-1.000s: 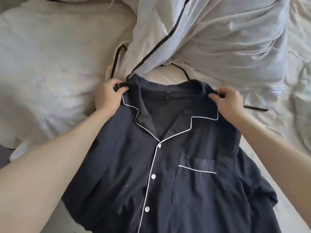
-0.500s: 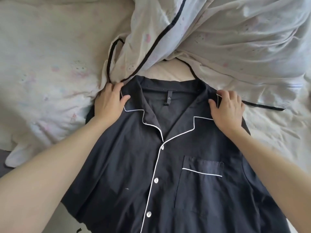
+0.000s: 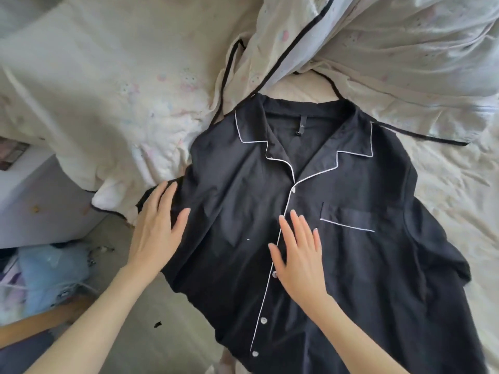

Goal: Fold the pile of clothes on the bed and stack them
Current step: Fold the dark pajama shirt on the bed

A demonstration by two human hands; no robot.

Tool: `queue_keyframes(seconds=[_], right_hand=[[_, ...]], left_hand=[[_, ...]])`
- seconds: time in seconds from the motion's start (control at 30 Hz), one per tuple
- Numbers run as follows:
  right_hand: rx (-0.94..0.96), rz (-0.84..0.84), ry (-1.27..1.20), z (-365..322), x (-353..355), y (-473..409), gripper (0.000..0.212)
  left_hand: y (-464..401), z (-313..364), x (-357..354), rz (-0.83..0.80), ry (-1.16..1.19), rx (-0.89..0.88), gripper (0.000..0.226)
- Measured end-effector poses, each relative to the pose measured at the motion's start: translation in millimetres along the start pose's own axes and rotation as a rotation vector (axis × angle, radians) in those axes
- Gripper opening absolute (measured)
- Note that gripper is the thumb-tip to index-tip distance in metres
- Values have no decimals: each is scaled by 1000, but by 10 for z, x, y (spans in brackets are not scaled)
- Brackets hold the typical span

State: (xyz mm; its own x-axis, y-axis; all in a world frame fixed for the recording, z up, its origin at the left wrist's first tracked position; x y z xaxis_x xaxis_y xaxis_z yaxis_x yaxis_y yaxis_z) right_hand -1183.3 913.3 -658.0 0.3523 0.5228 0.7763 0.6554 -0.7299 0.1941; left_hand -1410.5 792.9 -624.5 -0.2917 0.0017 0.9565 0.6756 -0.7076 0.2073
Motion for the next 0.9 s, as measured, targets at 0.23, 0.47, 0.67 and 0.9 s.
queue_keyframes(seconds=[0.23,0.47,0.67,0.9], right_hand=[[-81,-127,105,134,-273,392,69],[-141,-200,23,210,-309,624,65],[-265,-91,37,404,-183,1258,54],[-656,235,-44,1101,458,2050,52]], left_hand=[[15,-603,-96,65,255,218,37],[413,-439,-262,28,392,256,51],[1322,219,-623,-43,152,28,55],[2189,1131,-995,-102,164,-281,28]])
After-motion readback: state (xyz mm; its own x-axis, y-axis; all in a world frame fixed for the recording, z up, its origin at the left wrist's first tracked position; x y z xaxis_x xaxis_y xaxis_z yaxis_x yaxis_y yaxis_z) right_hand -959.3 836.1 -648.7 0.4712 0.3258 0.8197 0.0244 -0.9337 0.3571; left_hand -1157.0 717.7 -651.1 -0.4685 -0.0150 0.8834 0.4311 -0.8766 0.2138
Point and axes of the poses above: each hand's wrist, its own y-axis away from the middle knuckle, its own x-axis out of the back of the hand, z = x × y, the point moved 2 cm from there along -y, towards the middle knuckle, and after that the axes turned 10 degrees about -y, right-handed, at the moved point
